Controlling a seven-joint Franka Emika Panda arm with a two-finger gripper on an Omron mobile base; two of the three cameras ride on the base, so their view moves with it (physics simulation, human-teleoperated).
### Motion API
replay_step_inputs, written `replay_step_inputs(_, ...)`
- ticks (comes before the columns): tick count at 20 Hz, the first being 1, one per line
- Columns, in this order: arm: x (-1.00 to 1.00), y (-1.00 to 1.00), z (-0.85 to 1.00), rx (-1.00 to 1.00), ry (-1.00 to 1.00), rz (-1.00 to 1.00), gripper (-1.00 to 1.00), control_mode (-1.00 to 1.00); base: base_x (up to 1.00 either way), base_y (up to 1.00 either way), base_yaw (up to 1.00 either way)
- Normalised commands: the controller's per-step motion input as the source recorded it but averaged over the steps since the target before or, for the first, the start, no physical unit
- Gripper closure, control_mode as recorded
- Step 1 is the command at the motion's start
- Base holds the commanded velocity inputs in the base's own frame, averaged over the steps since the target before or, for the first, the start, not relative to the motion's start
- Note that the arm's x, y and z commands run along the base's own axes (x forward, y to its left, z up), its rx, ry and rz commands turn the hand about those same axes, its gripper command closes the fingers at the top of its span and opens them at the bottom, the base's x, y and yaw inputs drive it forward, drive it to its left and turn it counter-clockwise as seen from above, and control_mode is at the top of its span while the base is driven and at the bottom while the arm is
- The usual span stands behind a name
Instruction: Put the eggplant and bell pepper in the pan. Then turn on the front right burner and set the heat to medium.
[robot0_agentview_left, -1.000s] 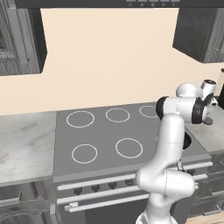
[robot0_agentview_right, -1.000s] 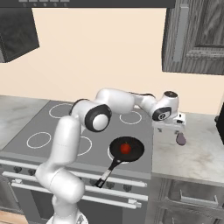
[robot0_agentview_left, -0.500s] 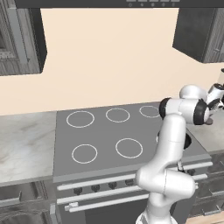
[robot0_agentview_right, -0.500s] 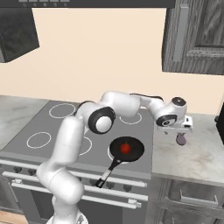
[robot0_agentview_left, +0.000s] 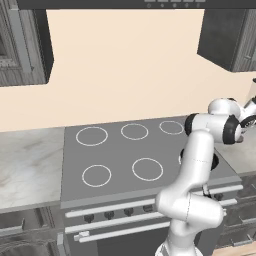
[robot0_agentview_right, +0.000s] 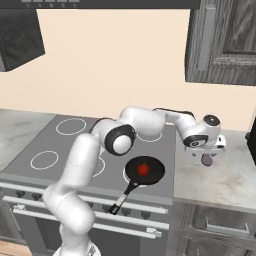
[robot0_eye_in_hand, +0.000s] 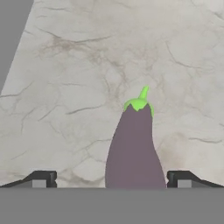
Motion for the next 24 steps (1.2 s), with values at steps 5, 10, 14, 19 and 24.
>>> replay_step_inputs(5,0.01,-0.17,0.0,0.0,0.01,0.02,-1.0,-1.0,0.0,0.0,0.0)
replay_step_inputs(10,0.07,-0.05,0.0,0.0,0.03,0.0,-1.0,-1.0,0.0,0.0,0.0)
replay_step_inputs(14,0.0,0.0,-0.02,0.0,0.06,0.0,-1.0,-1.0,0.0,0.0,0.0)
replay_step_inputs(19,0.0,0.0,-0.28,0.0,0.1,0.0,-1.0,-1.0,0.0,0.0,0.0)
replay_step_inputs(24,0.0,0.0,-0.26,0.0,0.04,0.0,-1.0,-1.0,0.0,0.0,0.0)
